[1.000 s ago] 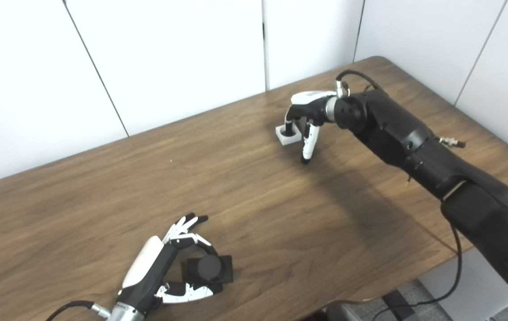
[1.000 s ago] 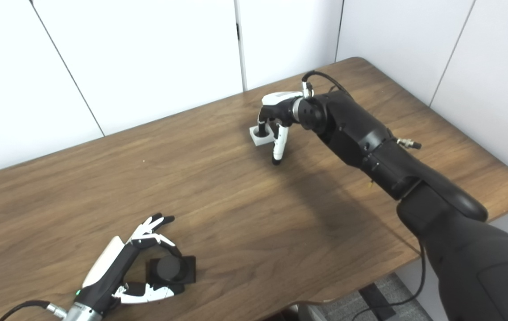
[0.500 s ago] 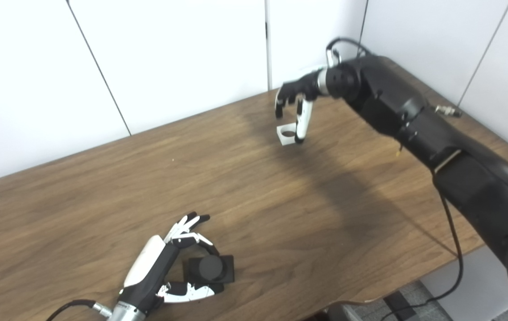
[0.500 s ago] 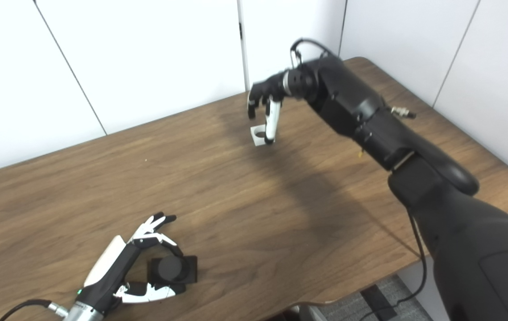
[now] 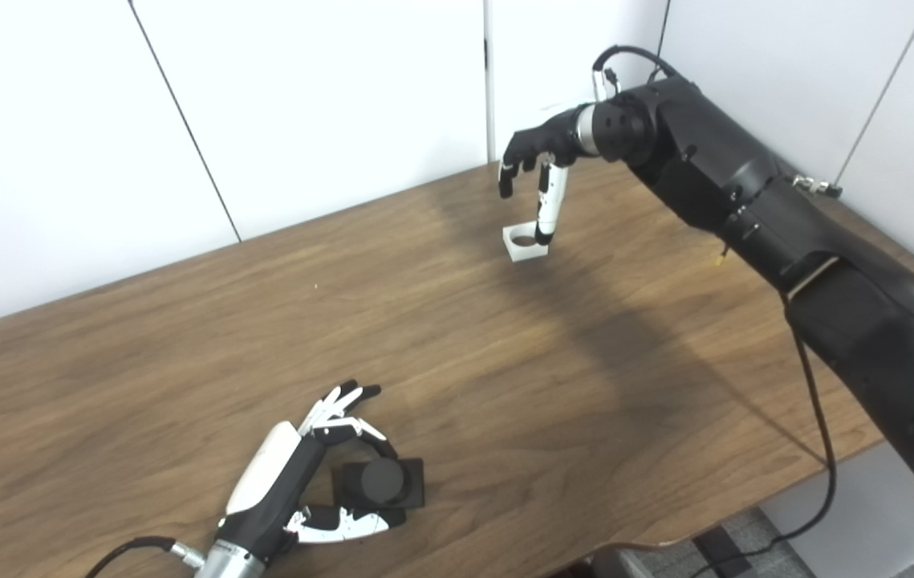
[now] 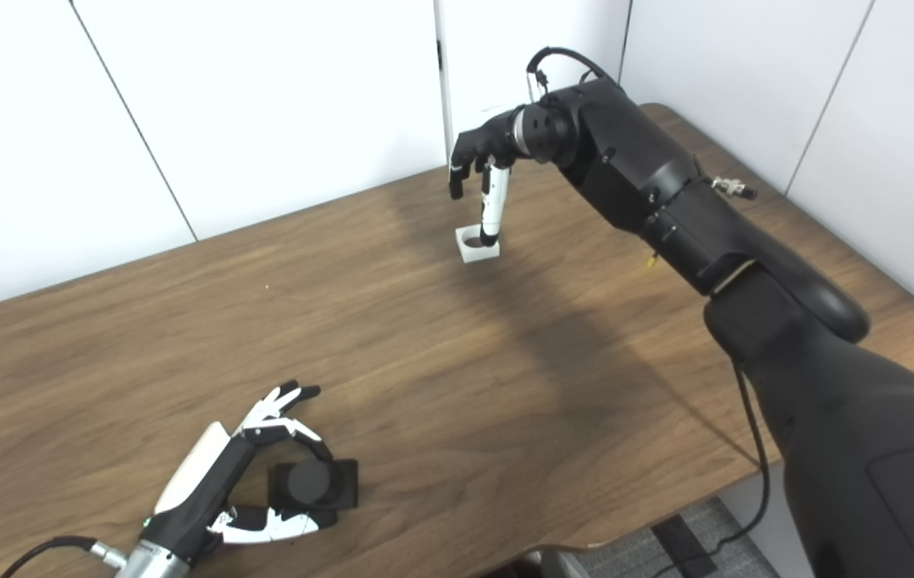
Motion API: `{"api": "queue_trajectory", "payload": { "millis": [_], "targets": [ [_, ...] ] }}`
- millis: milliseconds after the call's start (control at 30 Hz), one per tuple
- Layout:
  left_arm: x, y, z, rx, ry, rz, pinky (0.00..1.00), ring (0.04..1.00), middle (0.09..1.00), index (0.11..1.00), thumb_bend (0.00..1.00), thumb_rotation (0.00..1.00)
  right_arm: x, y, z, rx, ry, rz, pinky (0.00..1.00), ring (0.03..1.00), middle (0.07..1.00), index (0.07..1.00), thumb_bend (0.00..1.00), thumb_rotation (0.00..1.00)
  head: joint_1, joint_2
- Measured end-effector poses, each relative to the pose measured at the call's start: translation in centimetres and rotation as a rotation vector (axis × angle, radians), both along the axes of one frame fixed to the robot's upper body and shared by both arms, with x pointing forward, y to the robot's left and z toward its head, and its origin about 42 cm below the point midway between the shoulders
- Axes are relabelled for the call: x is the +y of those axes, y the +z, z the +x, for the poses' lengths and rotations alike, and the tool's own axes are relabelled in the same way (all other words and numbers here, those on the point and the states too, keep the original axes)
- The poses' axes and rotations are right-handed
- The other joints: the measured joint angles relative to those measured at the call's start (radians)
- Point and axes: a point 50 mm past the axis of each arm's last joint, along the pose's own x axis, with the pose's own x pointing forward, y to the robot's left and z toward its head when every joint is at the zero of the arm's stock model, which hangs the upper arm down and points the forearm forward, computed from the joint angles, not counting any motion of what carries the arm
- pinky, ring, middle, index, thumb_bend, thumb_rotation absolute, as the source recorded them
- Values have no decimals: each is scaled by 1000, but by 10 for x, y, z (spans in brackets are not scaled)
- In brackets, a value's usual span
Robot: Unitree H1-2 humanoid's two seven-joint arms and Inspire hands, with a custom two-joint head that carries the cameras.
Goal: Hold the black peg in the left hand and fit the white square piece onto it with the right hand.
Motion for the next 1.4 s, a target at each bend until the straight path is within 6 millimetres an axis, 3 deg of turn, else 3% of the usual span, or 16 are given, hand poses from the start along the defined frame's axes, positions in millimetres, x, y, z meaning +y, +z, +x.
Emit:
{"api": "queue_trajectory", "payload": {
  "millis": [167,433,1167,1400],
  "targets": [
    [0,0,0,0,0,0,991,1000,937,487,523,63,0,2,2,-5,-10,-16,741,891,909,812,897,219,3,2],
    [0,0,0,0,0,0,1000,1000,937,487,523,63,-1,-3,5,9,-26,-65,736,898,930,864,894,239,17,2],
    [2,1,-2,0,5,1,1000,1000,935,487,523,64,3,-25,11,43,-66,-110,750,926,958,881,907,256,28,14],
    [4,1,-3,0,11,1,1000,1000,937,488,523,63,3,-52,8,80,-79,-110,761,917,942,868,917,244,31,20]
  ]
}}
